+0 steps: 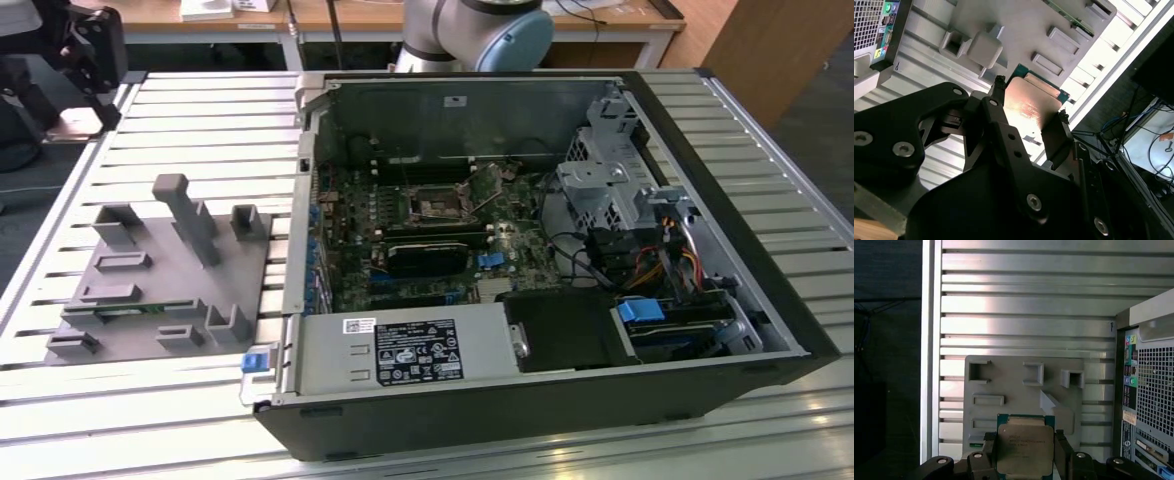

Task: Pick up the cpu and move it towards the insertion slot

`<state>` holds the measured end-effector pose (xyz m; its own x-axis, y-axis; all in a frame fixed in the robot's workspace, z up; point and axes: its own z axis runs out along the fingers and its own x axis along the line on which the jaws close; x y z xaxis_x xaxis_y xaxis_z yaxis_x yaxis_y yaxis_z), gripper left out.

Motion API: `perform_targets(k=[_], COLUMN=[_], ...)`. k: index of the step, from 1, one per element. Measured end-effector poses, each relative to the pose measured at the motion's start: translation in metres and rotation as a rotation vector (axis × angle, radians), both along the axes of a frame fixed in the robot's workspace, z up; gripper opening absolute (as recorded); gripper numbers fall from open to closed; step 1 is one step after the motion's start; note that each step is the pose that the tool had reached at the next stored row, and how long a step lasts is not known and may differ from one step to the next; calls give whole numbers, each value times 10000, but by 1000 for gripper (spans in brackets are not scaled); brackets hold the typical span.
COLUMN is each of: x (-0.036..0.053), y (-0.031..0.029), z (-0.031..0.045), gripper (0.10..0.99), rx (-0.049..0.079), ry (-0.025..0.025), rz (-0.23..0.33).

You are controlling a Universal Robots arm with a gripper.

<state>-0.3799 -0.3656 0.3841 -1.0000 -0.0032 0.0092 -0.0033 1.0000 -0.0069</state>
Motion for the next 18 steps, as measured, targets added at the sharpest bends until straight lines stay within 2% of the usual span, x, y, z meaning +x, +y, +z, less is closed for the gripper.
perform_targets(k=[18], x=[143], y=[0], z=[0], gripper=[541], rx=[0], ry=[0], rz=[9])
